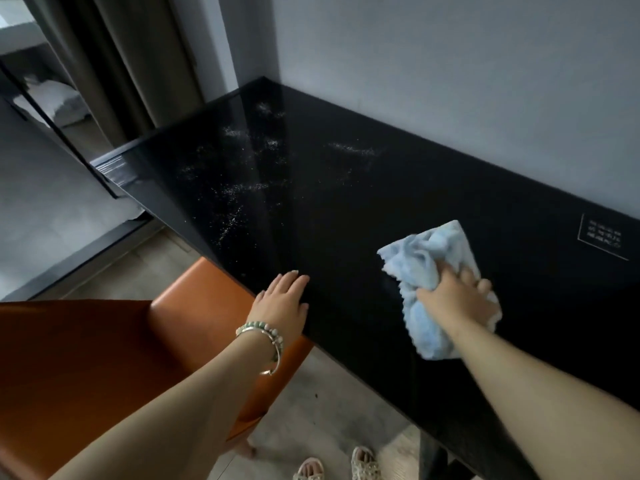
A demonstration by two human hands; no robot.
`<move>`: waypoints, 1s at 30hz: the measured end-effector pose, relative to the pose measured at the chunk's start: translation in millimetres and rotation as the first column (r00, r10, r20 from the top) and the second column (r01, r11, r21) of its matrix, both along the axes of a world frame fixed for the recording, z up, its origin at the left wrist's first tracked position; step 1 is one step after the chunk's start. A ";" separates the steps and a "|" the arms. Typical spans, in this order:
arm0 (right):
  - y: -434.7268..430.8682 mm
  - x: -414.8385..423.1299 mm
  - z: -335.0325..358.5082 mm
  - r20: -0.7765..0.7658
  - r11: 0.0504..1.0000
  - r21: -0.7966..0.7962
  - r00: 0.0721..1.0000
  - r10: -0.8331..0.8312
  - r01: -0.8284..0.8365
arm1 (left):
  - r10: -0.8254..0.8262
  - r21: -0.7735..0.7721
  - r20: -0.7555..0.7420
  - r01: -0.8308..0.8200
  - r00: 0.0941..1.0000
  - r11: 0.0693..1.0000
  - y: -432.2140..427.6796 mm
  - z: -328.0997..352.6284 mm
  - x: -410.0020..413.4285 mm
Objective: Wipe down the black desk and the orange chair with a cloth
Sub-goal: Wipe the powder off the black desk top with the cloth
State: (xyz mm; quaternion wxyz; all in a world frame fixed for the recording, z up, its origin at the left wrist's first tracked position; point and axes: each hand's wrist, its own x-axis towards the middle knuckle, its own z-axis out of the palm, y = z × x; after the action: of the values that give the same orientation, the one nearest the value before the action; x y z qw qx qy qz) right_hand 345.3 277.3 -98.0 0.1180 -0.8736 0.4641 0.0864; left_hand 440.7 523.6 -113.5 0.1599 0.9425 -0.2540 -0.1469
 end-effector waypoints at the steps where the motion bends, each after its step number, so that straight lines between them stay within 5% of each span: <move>1: 12.9 0.1 -4.4 -0.008 0.998 -0.029 0.998 0.055 -0.056 | 0.022 -0.027 -0.018 -0.022 1.000 0.999 -0.3 -2.2 -2.1; 4: 83.1 -4.4 -15.7 0.077 0.915 -0.080 0.912 0.402 -0.397 | 0.180 -0.187 0.011 -0.175 0.984 0.967 10.1 -2.5 -4.3; 8: 150.1 0.2 -1.9 0.322 0.651 0.194 0.674 0.665 -0.734 | 0.236 -0.214 -0.055 -0.243 0.970 0.946 39.1 1.0 6.0; 10: 140.9 13.6 13.0 0.415 0.620 0.261 0.665 0.620 -0.740 | 0.321 -0.222 -0.083 -0.332 0.943 0.917 45.9 5.1 9.7; 13: 94.8 37.9 26.4 0.433 0.745 0.044 0.685 0.586 -0.665 | 0.438 -0.236 -0.008 -0.428 0.899 0.873 47.7 9.4 13.5; 16: 42.2 69.0 30.9 0.226 0.894 0.006 0.872 0.435 -0.447 | 0.418 -0.207 0.051 -0.400 0.907 0.893 53.0 11.5 17.3; 18: 38.6 78.4 19.9 0.042 0.904 0.056 0.906 0.422 -0.423 | 0.419 -0.186 0.059 -0.403 0.906 0.896 58.9 12.7 20.5; 21: 79.7 71.1 -2.0 0.016 0.812 -0.009 0.812 0.584 -0.584 | 0.450 -0.244 0.107 -0.415 0.886 0.876 67.7 16.3 23.2; 25: 149.0 51.0 -10.5 0.194 0.539 -0.015 0.527 0.828 -0.842 | 0.500 -0.406 0.177 -0.400 0.848 0.822 71.2 25.7 20.7; 28: 165.6 48.0 3.2 0.291 0.421 0.256 0.485 0.825 -0.870 | 0.447 -0.394 0.187 -0.350 0.875 0.850 64.8 31.3 23.1; 30: 156.7 41.5 11.3 0.363 0.428 0.202 0.473 0.803 -0.881 | 0.403 -0.399 0.143 -0.320 0.904 0.859 58.2 33.8 26.3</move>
State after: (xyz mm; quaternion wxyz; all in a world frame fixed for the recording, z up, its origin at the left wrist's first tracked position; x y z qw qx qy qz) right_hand 386.8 434.0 -86.7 0.2658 -0.9528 -0.0782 0.1242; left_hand 467.0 581.9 -79.6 0.3281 0.9372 -0.1104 0.0420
